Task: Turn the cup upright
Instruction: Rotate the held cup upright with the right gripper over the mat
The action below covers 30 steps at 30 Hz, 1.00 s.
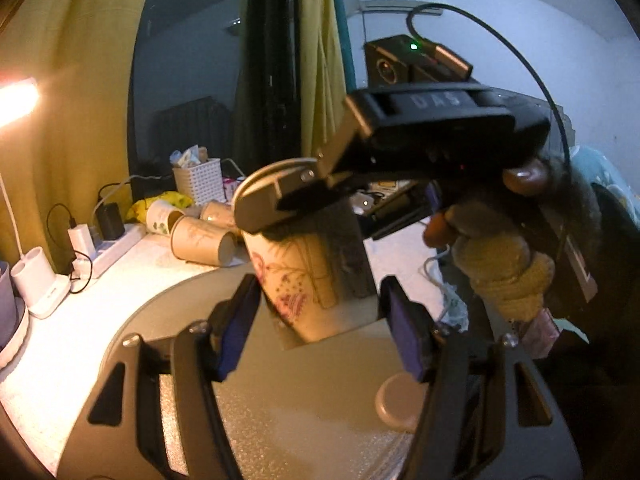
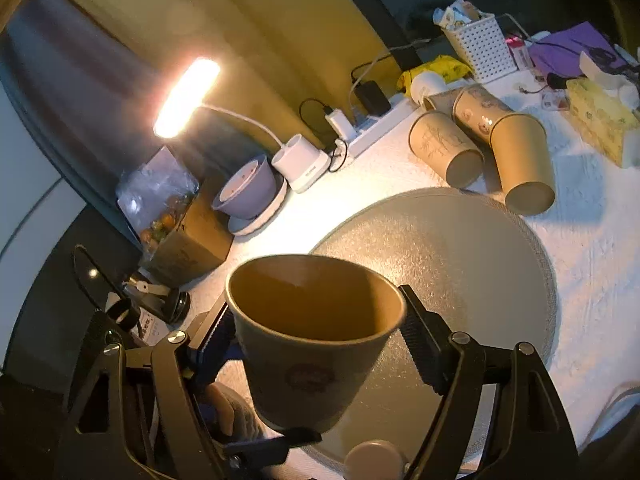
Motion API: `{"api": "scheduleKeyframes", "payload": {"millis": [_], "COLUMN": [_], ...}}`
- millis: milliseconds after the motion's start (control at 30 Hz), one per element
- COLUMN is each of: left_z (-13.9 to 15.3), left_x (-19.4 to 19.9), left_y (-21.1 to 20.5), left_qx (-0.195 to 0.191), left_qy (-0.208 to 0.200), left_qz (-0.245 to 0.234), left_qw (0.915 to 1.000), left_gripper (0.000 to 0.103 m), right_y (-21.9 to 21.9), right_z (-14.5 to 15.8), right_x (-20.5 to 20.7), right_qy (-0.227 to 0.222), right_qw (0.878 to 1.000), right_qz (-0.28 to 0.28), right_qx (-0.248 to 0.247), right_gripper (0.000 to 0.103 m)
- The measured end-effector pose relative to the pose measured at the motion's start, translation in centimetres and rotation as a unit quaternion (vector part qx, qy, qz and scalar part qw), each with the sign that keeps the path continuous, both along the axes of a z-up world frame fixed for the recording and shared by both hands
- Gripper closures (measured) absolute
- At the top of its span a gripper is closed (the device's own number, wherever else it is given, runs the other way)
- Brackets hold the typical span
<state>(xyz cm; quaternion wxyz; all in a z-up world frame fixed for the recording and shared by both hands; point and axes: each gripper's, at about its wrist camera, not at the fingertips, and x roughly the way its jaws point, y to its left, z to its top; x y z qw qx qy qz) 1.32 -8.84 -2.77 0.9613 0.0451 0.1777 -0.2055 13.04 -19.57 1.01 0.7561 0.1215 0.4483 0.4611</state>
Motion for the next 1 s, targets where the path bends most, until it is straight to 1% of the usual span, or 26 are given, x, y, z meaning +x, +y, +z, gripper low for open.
{"api": "scheduleKeyframes", "payload": {"millis": [67, 133, 267, 500, 633, 667, 700, 733, 867, 967, 1000], "left_z": [-0.1, -0.1, 0.0, 0.1, 0.1, 0.1, 0.1, 0.1, 0.2, 0.3, 0.4], "left_x": [0.1, 0.0, -0.3, -0.3, 0.0, 0.1, 0.1, 0.1, 0.1, 0.3, 0.3], "left_y": [0.0, 0.0, -0.1, 0.2, 0.5, 0.6, 0.7, 0.8, 1.4, 2.5, 3.0], "left_qx": [0.002, 0.003, 0.001, -0.002, -0.009, -0.010, -0.012, -0.016, -0.023, -0.037, -0.048], "left_qy": [0.001, 0.001, 0.003, 0.003, 0.008, 0.011, 0.012, 0.012, 0.015, 0.021, 0.021], "left_qz": [-0.001, -0.001, 0.003, 0.017, 0.032, 0.034, 0.034, 0.033, 0.041, 0.054, 0.059], "left_qw": [1.0000, 1.0000, 1.0000, 0.9999, 0.9994, 0.9993, 0.9993, 0.9992, 0.9988, 0.9976, 0.9969], "left_gripper": [0.040, 0.040, 0.040, 0.039, 0.038, 0.033, 0.024, 0.022, 0.022, 0.022, 0.022], "right_y": [0.0, 0.2, 0.6, 1.4, 2.0, 2.1, 2.3, 2.3, 2.4, 2.7, 2.9], "right_z": [-0.2, -0.4, -0.5, -0.3, 0.1, 0.3, 0.6, 0.8, 2.4, 3.5, 3.6], "right_x": [0.0, 0.0, 0.3, 0.5, 0.9, 1.0, 1.2, 1.3, 1.3, 0.8, 0.7], "right_qy": [0.003, 0.006, 0.007, -0.001, -0.008, -0.012, -0.022, -0.031, -0.097, -0.160, -0.181], "right_qw": [1.000, 1.000, 1.000, 0.999, 0.999, 0.999, 0.999, 0.999, 0.993, 0.982, 0.978], "right_qz": [0.005, 0.012, 0.019, 0.028, 0.026, 0.023, 0.017, 0.011, -0.043, -0.072, -0.078], "right_qx": [0.000, -0.003, -0.010, -0.021, -0.025, -0.026, -0.029, -0.032, -0.051, -0.065, -0.073], "right_gripper": [0.024, 0.029, 0.033, 0.034, 0.034, 0.034, 0.034, 0.034, 0.034, 0.034, 0.034]}}
